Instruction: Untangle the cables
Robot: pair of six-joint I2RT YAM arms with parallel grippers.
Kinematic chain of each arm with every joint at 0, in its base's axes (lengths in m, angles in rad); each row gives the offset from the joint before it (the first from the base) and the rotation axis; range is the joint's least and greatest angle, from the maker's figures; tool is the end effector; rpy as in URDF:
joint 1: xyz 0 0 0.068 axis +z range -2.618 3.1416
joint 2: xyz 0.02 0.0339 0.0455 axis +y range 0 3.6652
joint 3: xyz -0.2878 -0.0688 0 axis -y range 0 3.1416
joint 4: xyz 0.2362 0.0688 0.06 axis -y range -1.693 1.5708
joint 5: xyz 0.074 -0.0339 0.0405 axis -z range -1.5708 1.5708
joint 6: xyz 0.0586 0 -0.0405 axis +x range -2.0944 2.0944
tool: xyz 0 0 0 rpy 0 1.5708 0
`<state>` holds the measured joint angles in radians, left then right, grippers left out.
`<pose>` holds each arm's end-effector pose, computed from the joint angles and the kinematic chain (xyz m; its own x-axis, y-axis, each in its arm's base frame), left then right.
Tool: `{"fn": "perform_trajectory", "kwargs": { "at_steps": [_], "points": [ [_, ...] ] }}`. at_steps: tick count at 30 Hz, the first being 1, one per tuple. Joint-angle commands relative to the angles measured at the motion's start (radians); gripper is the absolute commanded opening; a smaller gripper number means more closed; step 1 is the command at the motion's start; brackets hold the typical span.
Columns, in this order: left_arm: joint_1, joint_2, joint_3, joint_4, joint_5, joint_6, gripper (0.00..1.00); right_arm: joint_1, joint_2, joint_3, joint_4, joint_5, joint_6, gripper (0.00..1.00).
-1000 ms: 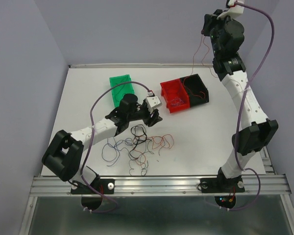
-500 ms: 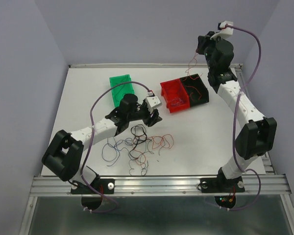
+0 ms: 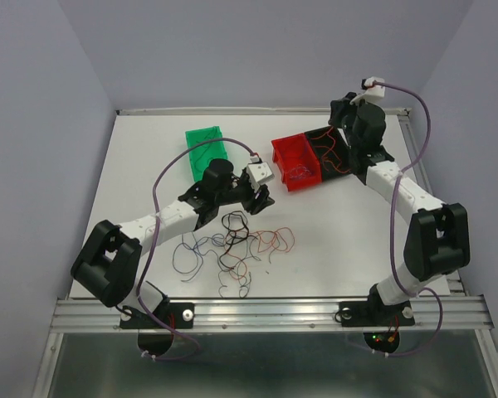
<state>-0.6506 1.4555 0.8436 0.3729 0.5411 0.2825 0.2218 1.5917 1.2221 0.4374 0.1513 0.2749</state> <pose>0.2486 -0.2272 0.2834 0.0748 0.2433 -0.9671 0.9335 0.3240 0.1537 0.3917 0.0793 0.3808 0.0444 0.2851 -0.9575 -0.0861 0.9559 0.2807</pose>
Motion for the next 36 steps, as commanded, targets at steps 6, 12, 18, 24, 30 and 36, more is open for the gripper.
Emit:
{"fn": "perform_trajectory", "kwargs": {
  "at_steps": [6, 12, 18, 24, 30, 36],
  "points": [
    [-0.001, -0.044, 0.014, 0.021, -0.01, 0.015, 0.62, -0.004, 0.082, 0.026, -0.051, 0.103, 0.035, 0.01],
    [-0.001, -0.043, 0.014, 0.021, -0.009, 0.014, 0.61, -0.004, 0.198, 0.066, -0.146, 0.155, 0.061, 0.01],
    [-0.003, -0.046, 0.014, 0.02, -0.007, 0.014, 0.62, -0.004, 0.29, 0.109, -0.261, 0.201, 0.076, 0.01],
    [-0.001, -0.046, 0.014, 0.02, -0.004, 0.015, 0.62, 0.037, 0.321, 0.164, -0.357, 0.302, 0.024, 0.01],
    [-0.003, -0.049, 0.012, 0.018, -0.004, 0.015, 0.62, 0.073, 0.396, 0.292, -0.525, 0.399, -0.009, 0.0],
    [-0.003, -0.049, 0.012, 0.018, -0.009, 0.02, 0.62, 0.071, 0.493, 0.379, -0.62, 0.392, 0.004, 0.02]
  ]
}}
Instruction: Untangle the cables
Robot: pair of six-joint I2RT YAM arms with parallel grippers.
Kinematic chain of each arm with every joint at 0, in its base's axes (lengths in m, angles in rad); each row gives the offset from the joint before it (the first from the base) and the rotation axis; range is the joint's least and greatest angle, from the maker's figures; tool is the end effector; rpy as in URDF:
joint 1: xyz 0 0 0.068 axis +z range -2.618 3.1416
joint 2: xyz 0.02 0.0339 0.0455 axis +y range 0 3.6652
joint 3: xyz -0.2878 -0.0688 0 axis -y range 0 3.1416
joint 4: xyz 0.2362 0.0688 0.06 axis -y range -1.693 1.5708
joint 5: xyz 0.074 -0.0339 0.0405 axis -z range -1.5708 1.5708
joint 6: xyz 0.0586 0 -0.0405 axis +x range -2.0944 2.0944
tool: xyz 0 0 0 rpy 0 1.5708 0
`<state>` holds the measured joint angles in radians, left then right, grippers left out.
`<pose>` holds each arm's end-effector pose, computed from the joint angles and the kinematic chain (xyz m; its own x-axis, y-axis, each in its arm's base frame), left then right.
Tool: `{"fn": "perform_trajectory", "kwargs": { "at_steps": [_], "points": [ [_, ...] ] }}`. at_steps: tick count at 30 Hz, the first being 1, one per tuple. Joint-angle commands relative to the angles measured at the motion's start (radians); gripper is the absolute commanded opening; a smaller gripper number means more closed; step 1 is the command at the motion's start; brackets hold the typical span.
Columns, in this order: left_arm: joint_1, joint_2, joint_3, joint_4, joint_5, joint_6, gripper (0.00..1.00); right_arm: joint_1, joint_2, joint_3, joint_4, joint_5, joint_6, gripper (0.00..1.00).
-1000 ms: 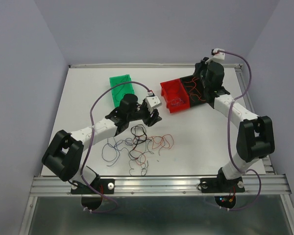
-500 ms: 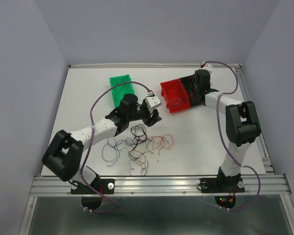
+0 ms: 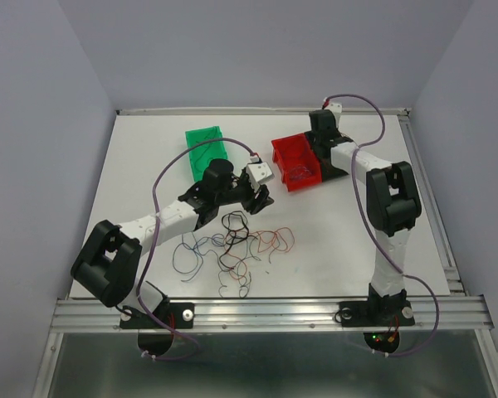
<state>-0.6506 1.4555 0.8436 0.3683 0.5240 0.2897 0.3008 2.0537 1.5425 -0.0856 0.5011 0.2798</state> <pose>0.2494 -0.2267 0.2827 0.0762 0.2528 -0.9645 0.9277 0.3367 0.1616 0.4789 0.1191 0.2347 -0.4829 0.1038 -0.8695 0.2632 0.9642 -0.0311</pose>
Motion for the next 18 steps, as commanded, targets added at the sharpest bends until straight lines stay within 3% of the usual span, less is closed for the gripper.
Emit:
{"fn": "perform_trajectory", "kwargs": {
  "at_steps": [1, 3, 4, 6, 15, 18],
  "points": [
    [-0.003, -0.046, 0.012, 0.023, 0.008, 0.012, 0.62, -0.008, 0.031, 0.062, -0.098, 0.045, 0.001, 0.03],
    [-0.003, -0.044, 0.014, 0.021, 0.007, 0.012, 0.62, -0.008, 0.025, 0.068, -0.097, 0.04, 0.001, 0.09],
    [-0.003, -0.04, 0.014, 0.02, 0.008, 0.012, 0.62, -0.008, 0.023, 0.07, -0.098, 0.039, -0.001, 0.23],
    [-0.001, -0.041, 0.015, 0.02, 0.01, 0.012, 0.62, -0.008, 0.011, 0.07, -0.1, 0.037, -0.004, 0.33],
    [-0.001, -0.04, 0.015, 0.02, 0.008, 0.014, 0.62, -0.006, -0.115, 0.051, -0.1, 0.008, -0.013, 0.45],
    [-0.001, -0.041, 0.015, 0.018, 0.01, 0.014, 0.62, -0.008, -0.165, 0.045, -0.098, -0.007, -0.007, 0.62]
  ]
}}
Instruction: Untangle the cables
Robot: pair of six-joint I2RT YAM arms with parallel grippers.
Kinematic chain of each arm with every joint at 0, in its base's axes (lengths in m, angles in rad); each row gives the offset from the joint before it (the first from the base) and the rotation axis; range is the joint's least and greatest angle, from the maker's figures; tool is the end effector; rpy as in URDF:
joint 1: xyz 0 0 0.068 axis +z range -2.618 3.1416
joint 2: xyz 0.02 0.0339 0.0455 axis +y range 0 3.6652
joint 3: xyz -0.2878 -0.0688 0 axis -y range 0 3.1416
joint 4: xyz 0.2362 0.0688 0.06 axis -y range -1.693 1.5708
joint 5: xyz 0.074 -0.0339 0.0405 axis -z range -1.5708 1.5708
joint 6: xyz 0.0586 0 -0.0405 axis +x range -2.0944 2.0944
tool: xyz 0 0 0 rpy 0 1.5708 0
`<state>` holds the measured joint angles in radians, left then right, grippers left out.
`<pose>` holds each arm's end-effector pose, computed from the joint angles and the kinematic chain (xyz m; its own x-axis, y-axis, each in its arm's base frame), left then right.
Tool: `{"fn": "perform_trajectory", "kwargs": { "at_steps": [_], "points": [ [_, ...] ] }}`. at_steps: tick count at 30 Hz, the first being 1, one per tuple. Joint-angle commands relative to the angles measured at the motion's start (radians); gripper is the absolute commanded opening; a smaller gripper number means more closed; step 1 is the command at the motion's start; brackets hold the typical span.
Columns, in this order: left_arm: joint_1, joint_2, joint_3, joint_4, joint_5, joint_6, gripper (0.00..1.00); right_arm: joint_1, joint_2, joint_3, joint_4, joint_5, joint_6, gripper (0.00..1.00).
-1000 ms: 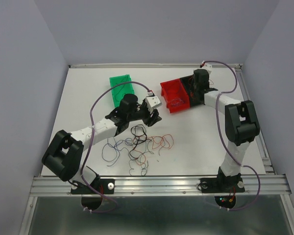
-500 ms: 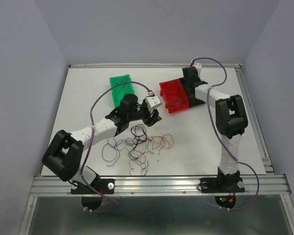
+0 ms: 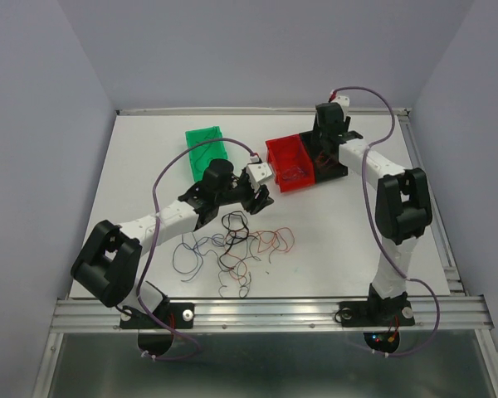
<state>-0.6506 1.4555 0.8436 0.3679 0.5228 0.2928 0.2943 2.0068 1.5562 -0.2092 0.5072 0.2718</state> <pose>0.2495 -0.2267 0.2827 0.0787 0.2544 -0.9639 0.9270 0.3369 0.1646 0.4669 0.1118 0.2488 -0.5345 0.0832 -0.8410 0.2670 0.9608 -0.0747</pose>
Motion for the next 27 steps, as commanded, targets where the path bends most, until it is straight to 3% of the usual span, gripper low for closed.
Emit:
{"fn": "perform_trajectory", "kwargs": {
  "at_steps": [1, 7, 13, 19, 27],
  "points": [
    [-0.001, -0.041, 0.015, 0.019, 0.011, 0.012, 0.62, -0.001, -0.129, 0.031, 0.025, -0.015, 0.0, 0.66],
    [-0.001, -0.043, 0.017, 0.017, 0.016, 0.011, 0.62, -0.01, -0.172, 0.024, 0.024, -0.024, 0.006, 0.87],
    [-0.001, -0.044, 0.017, 0.016, 0.017, 0.012, 0.62, -0.145, -0.157, -0.022, 0.025, -0.16, 0.125, 0.85],
    [-0.001, -0.043, 0.017, 0.014, 0.017, 0.014, 0.62, -0.289, -0.134, -0.091, 0.033, -0.338, 0.279, 1.0],
    [-0.001, -0.05, 0.014, 0.012, 0.014, 0.014, 0.62, -0.414, -0.117, -0.297, 0.192, -0.583, 0.501, 1.0]
  ]
}}
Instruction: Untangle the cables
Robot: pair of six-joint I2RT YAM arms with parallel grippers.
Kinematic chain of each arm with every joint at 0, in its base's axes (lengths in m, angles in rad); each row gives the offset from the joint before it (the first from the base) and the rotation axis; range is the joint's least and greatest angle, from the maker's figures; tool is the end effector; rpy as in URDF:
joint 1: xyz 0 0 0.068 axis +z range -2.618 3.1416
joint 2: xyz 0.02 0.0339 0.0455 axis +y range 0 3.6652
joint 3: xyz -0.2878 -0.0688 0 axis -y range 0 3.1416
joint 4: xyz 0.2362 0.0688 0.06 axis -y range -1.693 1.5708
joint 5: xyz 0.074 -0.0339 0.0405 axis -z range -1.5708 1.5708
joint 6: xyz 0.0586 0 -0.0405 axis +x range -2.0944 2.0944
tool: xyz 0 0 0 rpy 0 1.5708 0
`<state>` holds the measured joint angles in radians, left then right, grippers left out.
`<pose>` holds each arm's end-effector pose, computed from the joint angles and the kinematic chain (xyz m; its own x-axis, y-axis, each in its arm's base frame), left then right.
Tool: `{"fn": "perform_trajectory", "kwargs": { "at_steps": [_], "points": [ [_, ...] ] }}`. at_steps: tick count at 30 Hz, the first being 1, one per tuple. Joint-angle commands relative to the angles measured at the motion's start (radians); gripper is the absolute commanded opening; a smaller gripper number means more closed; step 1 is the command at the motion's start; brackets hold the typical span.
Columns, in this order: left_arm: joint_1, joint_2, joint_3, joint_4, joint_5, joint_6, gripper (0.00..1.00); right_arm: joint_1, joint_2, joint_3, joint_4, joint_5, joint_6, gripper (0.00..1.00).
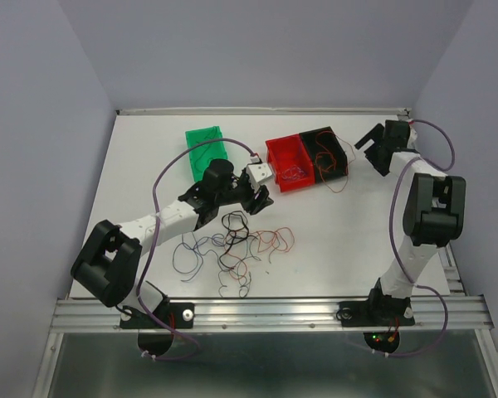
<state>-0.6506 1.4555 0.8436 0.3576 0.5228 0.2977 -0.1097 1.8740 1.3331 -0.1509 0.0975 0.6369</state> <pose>0.2492 -0.2265 0.2814 0.0753 0.2620 -0.9621 0.9280 0.3346 0.1638 0.4379 -0.0540 0.2336 -0.4007 0.6396 -0.6560 0.5246 0.7472 0.4081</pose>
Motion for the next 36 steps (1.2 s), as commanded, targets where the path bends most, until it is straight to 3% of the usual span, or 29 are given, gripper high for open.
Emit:
{"fn": "perform_trajectory", "kwargs": {
  "at_steps": [1, 9, 11, 15, 16, 17, 18, 20, 27, 36],
  "points": [
    [-0.001, -0.052, 0.014, 0.021, 0.013, 0.009, 0.62, -0.01, 0.019, -0.078, 0.142, -0.188, 0.145, 1.0],
    [-0.003, -0.041, 0.017, 0.021, 0.008, 0.012, 0.62, -0.01, 0.057, -0.136, 0.264, -0.254, 0.231, 0.99],
    [-0.001, -0.044, 0.017, 0.021, 0.008, 0.012, 0.62, -0.01, 0.057, -0.144, 0.269, -0.237, 0.236, 0.89],
    [-0.001, -0.047, 0.015, 0.021, 0.011, 0.012, 0.62, -0.01, 0.028, -0.173, 0.298, -0.191, 0.241, 0.47],
    [-0.001, -0.049, 0.015, 0.02, 0.011, 0.014, 0.62, -0.01, 0.013, -0.187, 0.309, -0.179, 0.242, 0.33],
    [-0.003, -0.047, 0.015, 0.02, 0.011, 0.014, 0.62, -0.01, 0.005, -0.193, 0.313, -0.174, 0.244, 0.26],
    [-0.003, -0.047, 0.015, 0.021, 0.009, 0.014, 0.62, -0.01, -0.004, -0.198, 0.315, -0.16, 0.242, 0.11],
    [-0.001, -0.047, 0.015, 0.021, 0.009, 0.014, 0.62, -0.01, -0.024, -0.207, 0.317, -0.145, 0.238, 0.01],
    [-0.003, -0.049, 0.015, 0.021, 0.005, 0.015, 0.62, 0.031, -0.162, -0.279, 0.376, -0.042, 0.132, 0.01],
    [-0.001, -0.058, 0.011, 0.024, -0.001, 0.017, 0.62, 0.205, -0.257, -0.265, 0.401, 0.087, -0.083, 0.0]
  ]
}}
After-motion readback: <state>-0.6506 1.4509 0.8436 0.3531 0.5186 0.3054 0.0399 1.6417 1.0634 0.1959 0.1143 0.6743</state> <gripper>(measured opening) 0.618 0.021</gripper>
